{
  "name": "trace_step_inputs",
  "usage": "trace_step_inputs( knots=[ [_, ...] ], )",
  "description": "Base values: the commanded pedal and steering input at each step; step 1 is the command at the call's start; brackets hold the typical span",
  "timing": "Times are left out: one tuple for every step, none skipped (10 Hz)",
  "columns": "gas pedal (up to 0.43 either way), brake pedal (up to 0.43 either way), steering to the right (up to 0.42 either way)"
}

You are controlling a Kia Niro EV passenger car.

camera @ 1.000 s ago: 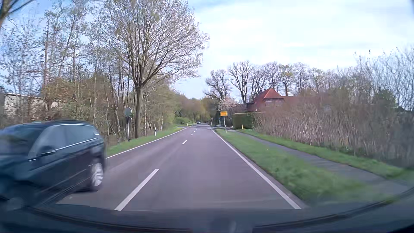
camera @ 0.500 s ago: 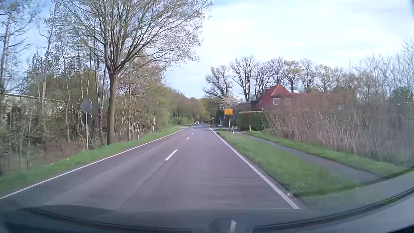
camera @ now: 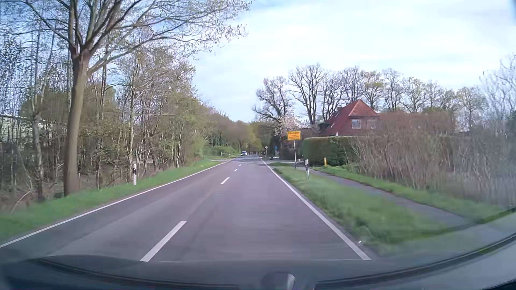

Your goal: Follow the waypoints while adhering to traffic rules and regulations

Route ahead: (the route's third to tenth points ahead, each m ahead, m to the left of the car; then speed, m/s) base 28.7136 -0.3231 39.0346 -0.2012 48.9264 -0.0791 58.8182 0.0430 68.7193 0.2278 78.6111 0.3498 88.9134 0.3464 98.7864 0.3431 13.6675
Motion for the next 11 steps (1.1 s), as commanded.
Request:
trace_step_inputs(
  knots=[
    [0.0,0.262,-0.005],
    [0.0,0.262,-0.005],
    [0.0,0.262,-0.008],
    [0.0,0.262,-0.01],
    [0.0,0.262,-0.011],
    [0.0,0.262,-0.011],
    [0.0,0.262,-0.011],
    [0.0,0.262,-0.011],
    [0.0,0.262,-0.011],
    [0.0,0.262,-0.011],
    [0.0,0.25,-0.01]
  ],
)
